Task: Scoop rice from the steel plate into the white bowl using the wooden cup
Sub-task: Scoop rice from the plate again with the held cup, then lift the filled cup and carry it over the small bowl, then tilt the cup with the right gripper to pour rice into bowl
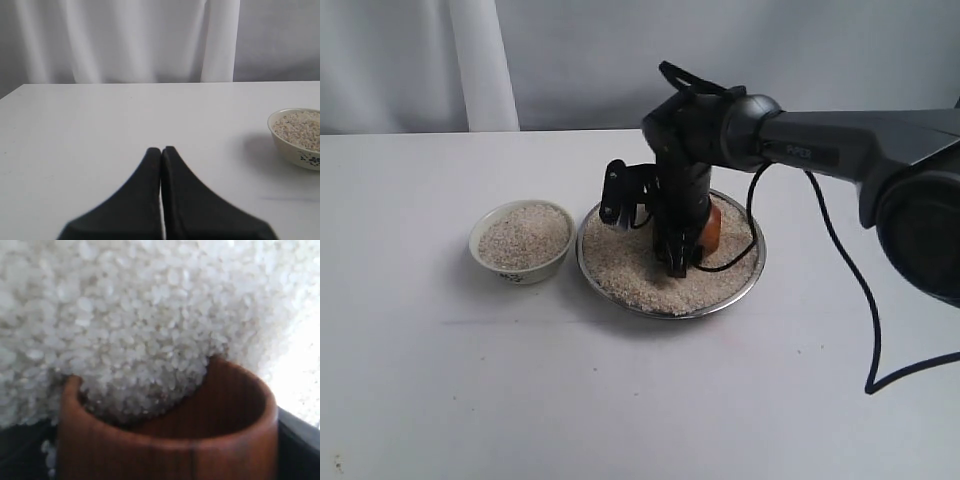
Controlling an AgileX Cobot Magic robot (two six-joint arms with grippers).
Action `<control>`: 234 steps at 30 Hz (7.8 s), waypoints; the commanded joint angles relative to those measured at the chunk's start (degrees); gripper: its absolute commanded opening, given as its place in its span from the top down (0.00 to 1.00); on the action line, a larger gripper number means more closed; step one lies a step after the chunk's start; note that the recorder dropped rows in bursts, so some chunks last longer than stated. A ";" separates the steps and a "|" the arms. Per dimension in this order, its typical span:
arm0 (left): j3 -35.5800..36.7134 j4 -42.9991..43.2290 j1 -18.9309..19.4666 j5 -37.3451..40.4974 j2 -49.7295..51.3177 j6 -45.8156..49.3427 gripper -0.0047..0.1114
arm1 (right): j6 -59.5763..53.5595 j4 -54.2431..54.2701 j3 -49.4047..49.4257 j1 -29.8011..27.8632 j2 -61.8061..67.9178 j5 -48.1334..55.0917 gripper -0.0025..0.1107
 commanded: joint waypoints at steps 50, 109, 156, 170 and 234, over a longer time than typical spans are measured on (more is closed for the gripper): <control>0.09 0.02 -0.15 -0.33 -0.14 -0.22 0.96 | -80.73 101.53 29.25 -12.68 -9.64 -20.38 0.98; 0.09 0.02 -0.15 -0.33 -0.14 -0.22 0.96 | -80.96 82.83 10.87 11.33 -8.58 -63.52 0.98; 0.09 0.02 -0.15 -0.33 -0.14 -0.22 0.96 | -80.91 83.08 11.25 13.88 -9.25 -61.61 0.98; 0.09 0.02 -0.15 -0.33 -0.14 -0.22 0.96 | -80.80 65.09 19.22 13.66 -8.78 -76.75 0.98; 0.09 0.02 -0.15 -0.33 -0.14 -0.22 0.96 | -80.87 29.15 19.22 11.57 -7.74 -79.42 0.98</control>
